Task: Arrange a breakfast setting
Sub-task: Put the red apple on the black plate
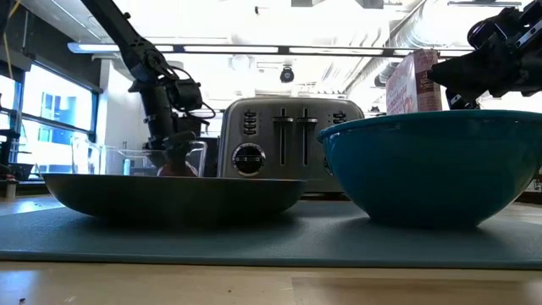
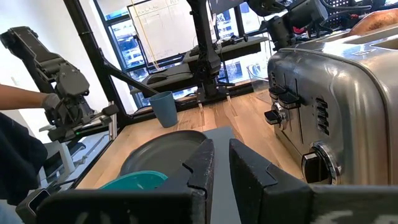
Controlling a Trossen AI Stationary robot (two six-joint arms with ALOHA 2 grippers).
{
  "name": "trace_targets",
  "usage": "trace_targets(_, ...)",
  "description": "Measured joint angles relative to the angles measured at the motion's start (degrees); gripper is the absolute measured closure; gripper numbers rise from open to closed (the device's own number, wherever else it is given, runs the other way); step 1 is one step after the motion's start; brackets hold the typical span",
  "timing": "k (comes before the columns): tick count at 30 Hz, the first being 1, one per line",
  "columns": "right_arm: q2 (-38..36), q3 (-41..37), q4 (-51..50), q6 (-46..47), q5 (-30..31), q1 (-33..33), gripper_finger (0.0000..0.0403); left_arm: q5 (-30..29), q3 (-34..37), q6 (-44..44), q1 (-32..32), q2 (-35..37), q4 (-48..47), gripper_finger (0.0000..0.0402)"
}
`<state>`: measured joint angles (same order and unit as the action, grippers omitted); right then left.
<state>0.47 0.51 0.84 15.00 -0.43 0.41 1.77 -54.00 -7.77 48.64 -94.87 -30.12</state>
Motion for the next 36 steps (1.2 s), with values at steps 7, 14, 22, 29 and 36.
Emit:
trace_targets(7,0.0,0.01,0.0,0.0,0.0,0.01,0.0366,-0.48,0.02,0.02,0.04,3.47,-1.58,0.0075)
trace_targets(14,-0.01,0.02,0.0,-0.01,0.01,0.0,0.0366,-1.02,0.02,1.33,0.0,11.11,-6.01,0.0076)
trace_targets(22,0.0,0.01,0.0,-0.01,0.01,0.02,0.0366,-0.68,0.02,5.81,-1.47,22.17,-6.37,0.0076)
trace_targets(29,-0.01,0.0,0.0,0.0,0.01,0.02,0.0366,3.41,0.01,11.14,-6.34,31.62,-6.07,0.0076)
trace_targets(36,0.0,0.01,0.0,0.0,0.0,0.0,0.0366,6.86,-0.02,17.83,-14.68,37.24,-6.03,0.0076)
